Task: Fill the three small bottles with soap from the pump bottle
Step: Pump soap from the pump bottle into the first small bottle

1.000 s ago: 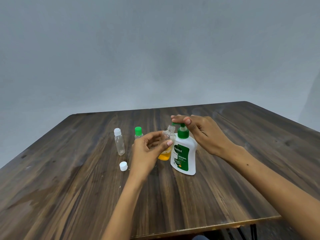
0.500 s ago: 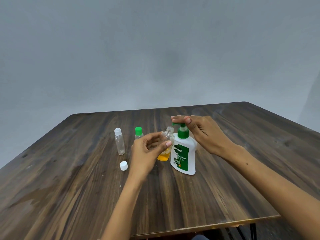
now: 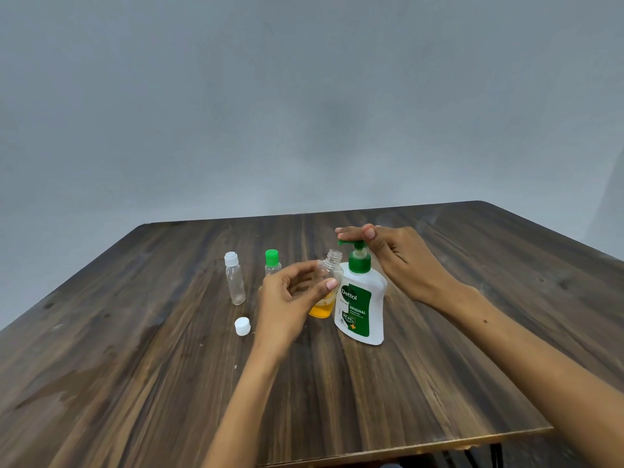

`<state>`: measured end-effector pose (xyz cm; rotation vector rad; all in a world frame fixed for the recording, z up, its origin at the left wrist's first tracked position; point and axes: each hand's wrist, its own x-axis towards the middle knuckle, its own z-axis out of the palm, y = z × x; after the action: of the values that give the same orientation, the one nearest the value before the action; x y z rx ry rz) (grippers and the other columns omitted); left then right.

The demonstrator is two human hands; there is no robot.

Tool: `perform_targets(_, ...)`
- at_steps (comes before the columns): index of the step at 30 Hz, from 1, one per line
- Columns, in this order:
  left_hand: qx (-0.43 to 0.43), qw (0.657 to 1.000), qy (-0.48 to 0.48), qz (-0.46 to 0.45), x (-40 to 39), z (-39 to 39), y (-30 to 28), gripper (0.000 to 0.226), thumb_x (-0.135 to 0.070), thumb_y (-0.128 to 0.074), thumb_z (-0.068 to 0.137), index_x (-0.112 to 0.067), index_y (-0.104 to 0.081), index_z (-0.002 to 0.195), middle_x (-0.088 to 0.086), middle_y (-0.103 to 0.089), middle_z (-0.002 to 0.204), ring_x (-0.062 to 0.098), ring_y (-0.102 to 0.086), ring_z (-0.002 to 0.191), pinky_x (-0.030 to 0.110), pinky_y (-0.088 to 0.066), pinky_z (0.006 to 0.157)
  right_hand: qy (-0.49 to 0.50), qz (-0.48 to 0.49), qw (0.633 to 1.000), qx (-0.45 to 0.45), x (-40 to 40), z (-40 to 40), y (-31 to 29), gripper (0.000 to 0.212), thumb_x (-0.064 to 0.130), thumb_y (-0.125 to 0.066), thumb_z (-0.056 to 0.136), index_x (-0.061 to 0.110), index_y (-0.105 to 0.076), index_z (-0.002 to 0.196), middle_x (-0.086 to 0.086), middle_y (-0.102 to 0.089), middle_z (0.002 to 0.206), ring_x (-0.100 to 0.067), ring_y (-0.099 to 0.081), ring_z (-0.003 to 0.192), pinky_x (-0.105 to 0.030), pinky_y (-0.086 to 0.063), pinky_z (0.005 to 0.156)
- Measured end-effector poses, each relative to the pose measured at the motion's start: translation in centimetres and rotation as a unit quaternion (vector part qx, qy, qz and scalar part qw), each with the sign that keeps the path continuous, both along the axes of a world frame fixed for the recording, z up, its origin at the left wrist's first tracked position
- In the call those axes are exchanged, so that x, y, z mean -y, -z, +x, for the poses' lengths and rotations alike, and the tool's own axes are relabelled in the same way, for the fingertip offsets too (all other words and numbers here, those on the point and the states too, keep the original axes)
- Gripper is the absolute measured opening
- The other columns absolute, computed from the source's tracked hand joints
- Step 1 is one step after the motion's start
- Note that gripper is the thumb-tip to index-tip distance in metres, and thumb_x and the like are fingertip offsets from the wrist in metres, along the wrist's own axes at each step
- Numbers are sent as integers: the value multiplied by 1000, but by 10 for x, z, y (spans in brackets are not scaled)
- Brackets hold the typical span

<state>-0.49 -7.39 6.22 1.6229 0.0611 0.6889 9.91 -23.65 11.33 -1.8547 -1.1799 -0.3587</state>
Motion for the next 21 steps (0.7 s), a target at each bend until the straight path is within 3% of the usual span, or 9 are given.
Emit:
perform_targets(4, 1, 1000, 9, 1, 1, 1, -2, 31, -16, -78, 74, -21, -69, 103, -1, -74, 100, 9, -71, 94, 17, -55, 79, -4, 9, 1000, -17, 0, -1, 4, 81, 79, -19, 86, 24, -73, 109, 12, -70, 115, -5, -64, 108, -43, -52, 92)
perform_targets(14, -3, 1000, 2, 3, -1, 1, -1, 42, -25, -79, 68, -15, -70, 108, 1, -75, 101, 11, -71, 95, 20, -56, 82, -18, 12, 999, -33, 1, 0, 5, 86, 80, -19, 85, 19, -71, 114, 11, -66, 122, -6, -60, 116, -41, -50, 97)
perform_targets(18, -4, 1000, 0, 8, 1, 1, -3, 37, -20, -79, 71, -18, -70, 107, -2, -74, 101, 7, -71, 94, 17, -55, 80, -11, 19, 999, -40, -1, 0, 6, 80, 81, -22, 85, 24, -74, 107, 11, -71, 113, -5, -64, 108, -45, -52, 91)
perform_targets(21, -2, 1000, 4, 7, 3, 1, -4, 32, -19, -79, 73, -22, -69, 104, -2, -74, 101, 7, -71, 94, 16, -55, 80, -7, 15, 999, -30, 0, 1, 6, 82, 80, -21, 86, 22, -73, 110, 12, -69, 117, -6, -63, 111, -45, -52, 91)
